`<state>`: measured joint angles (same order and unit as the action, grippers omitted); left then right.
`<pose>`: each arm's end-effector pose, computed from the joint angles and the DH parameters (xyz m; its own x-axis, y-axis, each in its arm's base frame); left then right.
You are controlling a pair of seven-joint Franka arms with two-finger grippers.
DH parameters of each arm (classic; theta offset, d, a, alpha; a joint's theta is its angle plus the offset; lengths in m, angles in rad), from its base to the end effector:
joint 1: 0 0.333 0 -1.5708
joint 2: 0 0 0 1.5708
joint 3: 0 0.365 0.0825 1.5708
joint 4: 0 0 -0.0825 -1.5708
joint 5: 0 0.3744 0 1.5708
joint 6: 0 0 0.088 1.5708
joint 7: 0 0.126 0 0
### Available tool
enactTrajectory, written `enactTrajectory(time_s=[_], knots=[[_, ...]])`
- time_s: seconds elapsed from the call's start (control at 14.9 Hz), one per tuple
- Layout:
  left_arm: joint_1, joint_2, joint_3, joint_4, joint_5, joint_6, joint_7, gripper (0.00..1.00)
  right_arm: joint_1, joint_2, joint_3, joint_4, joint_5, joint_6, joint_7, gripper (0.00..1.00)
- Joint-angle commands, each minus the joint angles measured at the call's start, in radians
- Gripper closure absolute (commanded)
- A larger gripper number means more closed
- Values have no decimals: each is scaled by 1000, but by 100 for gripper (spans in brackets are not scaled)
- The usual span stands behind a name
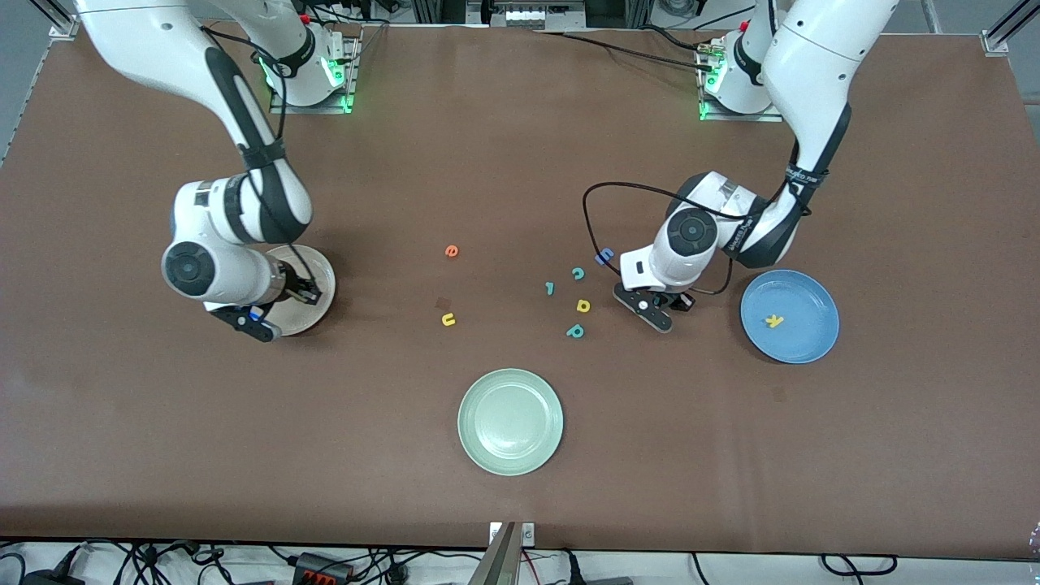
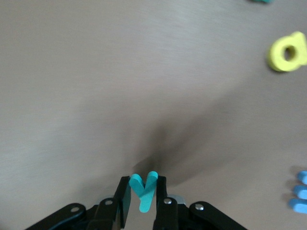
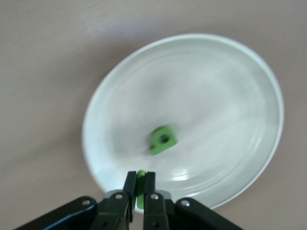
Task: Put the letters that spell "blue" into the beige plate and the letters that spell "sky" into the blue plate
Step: 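Drop the stick on the white plate while the left gripper drops the y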
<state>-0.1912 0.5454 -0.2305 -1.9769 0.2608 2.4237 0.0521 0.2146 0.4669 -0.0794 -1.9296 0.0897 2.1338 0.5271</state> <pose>0.5714 -0.2444 0.2192 0.7945 -0.6020 -0.0798 -0.6057 -0.7950 -0.0325 0.5984 0.0893 0.2588 0.8711 -0.4308 -0.2357 -0.4171 -0.9024 0.1080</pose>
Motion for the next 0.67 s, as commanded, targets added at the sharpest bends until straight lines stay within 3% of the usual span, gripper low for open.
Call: enactTrajectory(time_s=[0.0,0.27,0.34,0.4,0.47,0.54,0.61], knots=[[82,-86,-6,-2,32,-92,3,90,-50,13,18,-8,-10,3,-106,94],[215,-131,-9,-2,32,-198,104,90,-109,36,18,-9,-13,29,-200,93],[246,-130,-6,-2,32,-213,142,90,-112,45,18,-9,-13,38,-214,91],[284,-127,-7,-6,32,-215,162,90,-122,59,17,-9,-13,50,-231,81],[306,-122,-9,-19,32,-215,161,90,-138,64,18,-8,-13,58,-242,35],[311,-122,-7,-31,32,-215,161,90,-146,62,18,-8,-13,58,-243,0],[326,-122,-6,-40,31,-215,147,89,-149,52,18,-3,-13,48,-249,0]])
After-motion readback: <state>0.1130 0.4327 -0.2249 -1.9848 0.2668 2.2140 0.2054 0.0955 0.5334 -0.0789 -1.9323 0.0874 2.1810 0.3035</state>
